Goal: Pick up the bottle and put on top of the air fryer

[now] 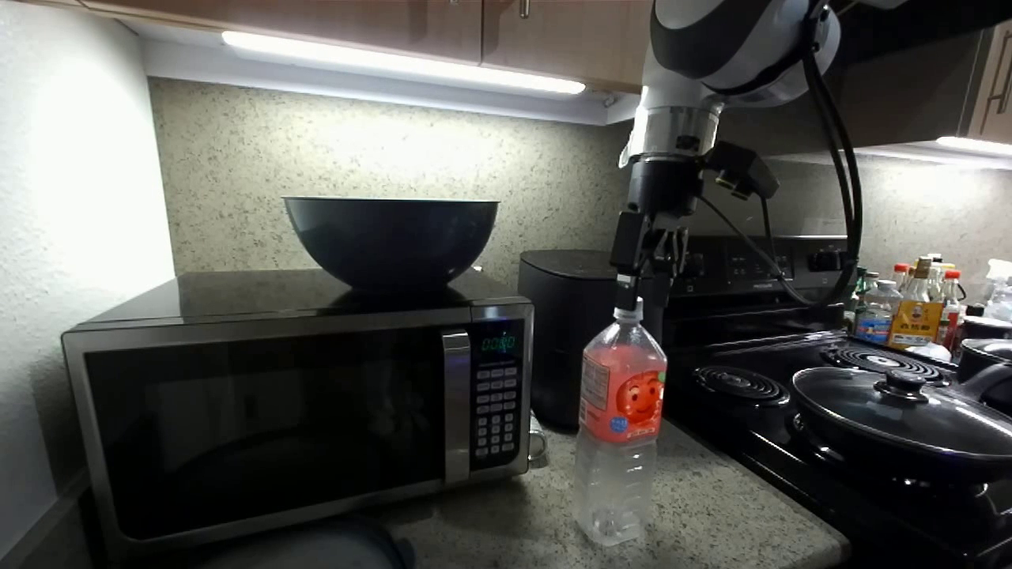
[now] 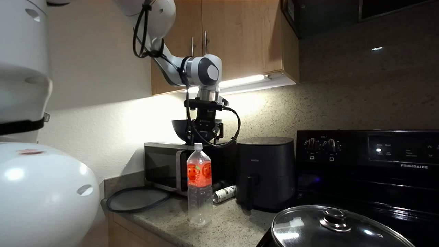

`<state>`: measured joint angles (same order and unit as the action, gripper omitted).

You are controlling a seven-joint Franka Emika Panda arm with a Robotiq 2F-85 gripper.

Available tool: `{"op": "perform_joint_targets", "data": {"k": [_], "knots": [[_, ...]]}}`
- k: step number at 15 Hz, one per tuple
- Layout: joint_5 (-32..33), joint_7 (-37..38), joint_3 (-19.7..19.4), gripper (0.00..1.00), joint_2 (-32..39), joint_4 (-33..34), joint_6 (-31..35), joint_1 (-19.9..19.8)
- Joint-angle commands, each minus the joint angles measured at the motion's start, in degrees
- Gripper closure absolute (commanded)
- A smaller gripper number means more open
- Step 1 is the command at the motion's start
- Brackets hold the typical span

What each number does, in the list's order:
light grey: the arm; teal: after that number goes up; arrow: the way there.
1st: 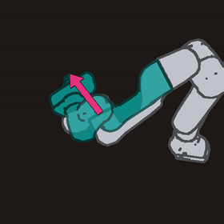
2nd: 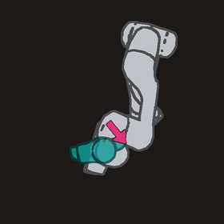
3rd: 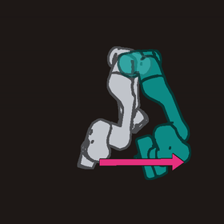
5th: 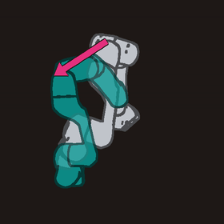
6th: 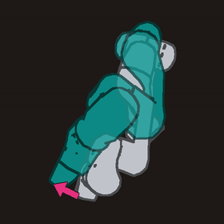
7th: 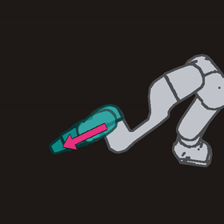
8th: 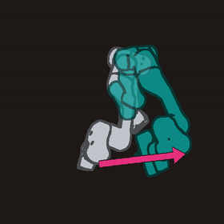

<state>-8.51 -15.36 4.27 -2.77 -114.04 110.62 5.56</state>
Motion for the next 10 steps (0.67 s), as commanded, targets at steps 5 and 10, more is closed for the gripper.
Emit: {"op": "perform_joint_targets", "data": {"k": [5, 10], "knots": [[1.56, 1.21, 1.42, 0.4, 0.92, 0.1, 0.15, 0.41], [2.08, 1.4, 1.42, 0.73, 1.73, 0.24, 0.33, 0.25]]}}
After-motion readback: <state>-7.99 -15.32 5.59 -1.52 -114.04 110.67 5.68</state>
